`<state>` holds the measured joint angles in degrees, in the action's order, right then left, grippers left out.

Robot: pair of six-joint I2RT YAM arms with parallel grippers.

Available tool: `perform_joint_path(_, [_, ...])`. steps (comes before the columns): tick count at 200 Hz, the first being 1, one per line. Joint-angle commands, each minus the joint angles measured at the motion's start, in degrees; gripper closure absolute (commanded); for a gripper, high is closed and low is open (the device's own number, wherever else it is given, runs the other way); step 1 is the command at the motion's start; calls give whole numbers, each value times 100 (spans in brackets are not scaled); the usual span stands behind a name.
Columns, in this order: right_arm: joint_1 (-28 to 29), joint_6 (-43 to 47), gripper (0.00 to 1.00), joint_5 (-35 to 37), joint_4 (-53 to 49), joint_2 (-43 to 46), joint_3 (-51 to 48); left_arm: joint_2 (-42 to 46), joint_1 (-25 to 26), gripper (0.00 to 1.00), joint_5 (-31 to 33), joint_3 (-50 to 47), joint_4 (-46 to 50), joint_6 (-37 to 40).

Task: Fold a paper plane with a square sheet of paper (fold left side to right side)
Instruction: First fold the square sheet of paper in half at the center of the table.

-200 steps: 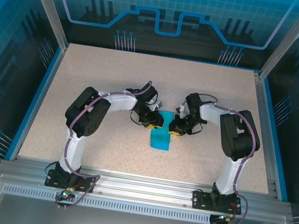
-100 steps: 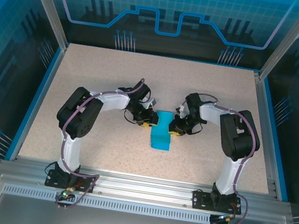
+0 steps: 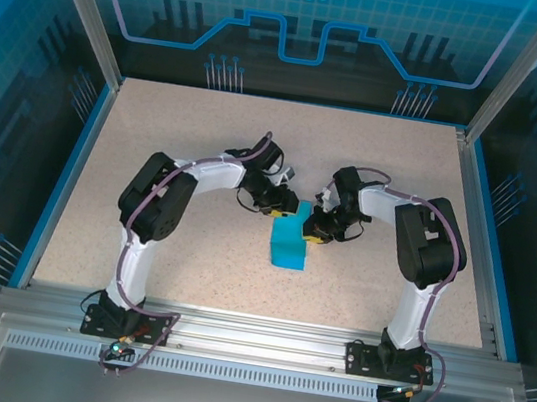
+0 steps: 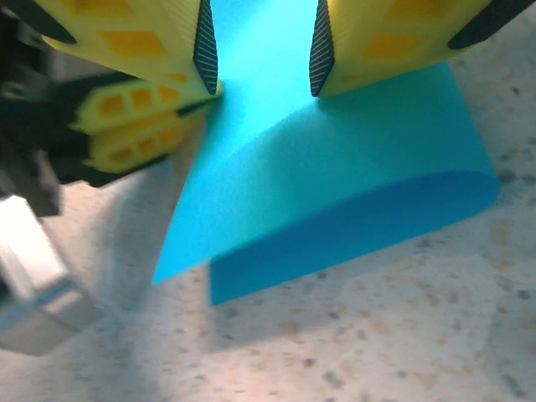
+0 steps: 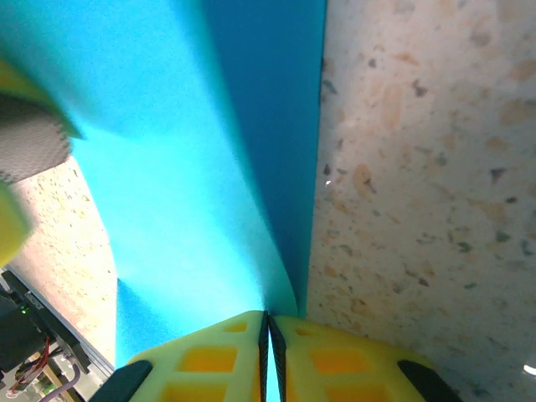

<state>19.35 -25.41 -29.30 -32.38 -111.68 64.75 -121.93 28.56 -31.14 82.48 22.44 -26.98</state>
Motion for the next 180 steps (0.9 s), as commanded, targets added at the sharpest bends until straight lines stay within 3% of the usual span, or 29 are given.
perform_joint_path(1, [86,27,85,907,-339,-438,-225,-156,-67,62,137,180,227,87])
perform_joint_path(66, [93,64,85,931,-385,-434,-238,-564,-388,62,206,411,276,140])
perform_joint_path(143, [105,47,85,846,-353,-425,-257,-952,-831,58,141,1344,749,400])
perform_joint_path(180, [113,23,85,828,-330,-441,-229,-539,-887,57,9,1374,884,550])
